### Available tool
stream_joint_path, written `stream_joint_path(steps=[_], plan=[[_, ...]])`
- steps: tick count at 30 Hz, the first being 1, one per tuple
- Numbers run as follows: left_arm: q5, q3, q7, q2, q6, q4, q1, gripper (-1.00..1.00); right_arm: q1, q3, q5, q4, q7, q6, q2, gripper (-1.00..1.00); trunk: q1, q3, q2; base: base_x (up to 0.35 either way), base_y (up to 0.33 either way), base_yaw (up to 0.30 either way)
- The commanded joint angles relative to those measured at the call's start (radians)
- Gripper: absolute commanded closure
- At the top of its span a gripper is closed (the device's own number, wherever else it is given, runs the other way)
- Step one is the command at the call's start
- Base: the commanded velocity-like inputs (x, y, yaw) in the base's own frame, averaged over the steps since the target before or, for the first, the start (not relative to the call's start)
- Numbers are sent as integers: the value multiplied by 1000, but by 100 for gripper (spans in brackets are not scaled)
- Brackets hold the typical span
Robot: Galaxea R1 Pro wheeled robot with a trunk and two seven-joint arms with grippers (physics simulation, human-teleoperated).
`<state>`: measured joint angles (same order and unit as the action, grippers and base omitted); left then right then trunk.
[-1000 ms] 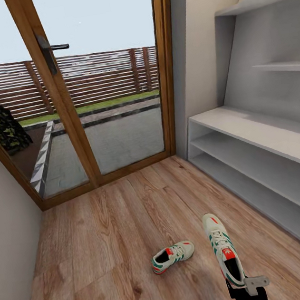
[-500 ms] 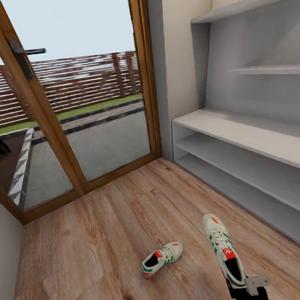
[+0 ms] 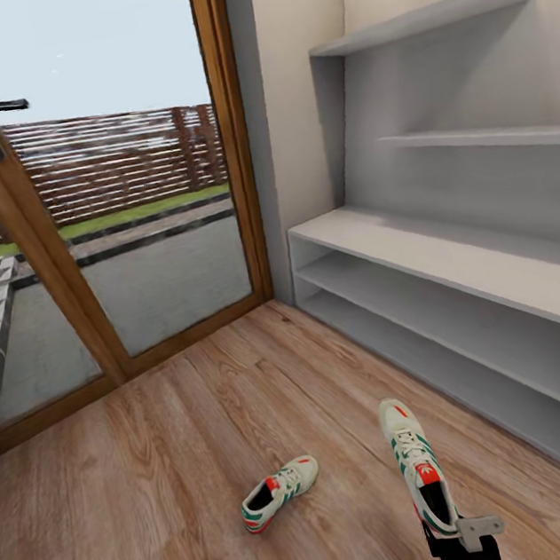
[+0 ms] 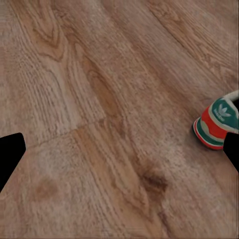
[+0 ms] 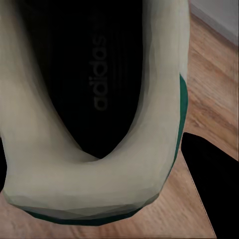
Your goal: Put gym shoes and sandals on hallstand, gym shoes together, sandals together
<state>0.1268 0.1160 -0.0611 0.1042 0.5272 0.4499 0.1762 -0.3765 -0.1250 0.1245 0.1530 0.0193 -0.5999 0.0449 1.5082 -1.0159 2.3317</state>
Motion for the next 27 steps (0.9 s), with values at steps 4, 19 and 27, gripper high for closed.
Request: stream_joint_path(steps=[4,19,27], plan=[[10,1,-6,0,2,0,0,-100,-1,-7,10,-1,4,-3,-1,100,0,-1,0,0,0,-243],[10,1,-6,0,2,0,0,-100,-1,-7,10,-1,3,-3,-2,100,0,-9,0,52,50,-64],[10,1,-6,0,2,0,0,-100,-1,-7,10,-1,2,-3,-2,100,0,-9,0,135,110,-175]])
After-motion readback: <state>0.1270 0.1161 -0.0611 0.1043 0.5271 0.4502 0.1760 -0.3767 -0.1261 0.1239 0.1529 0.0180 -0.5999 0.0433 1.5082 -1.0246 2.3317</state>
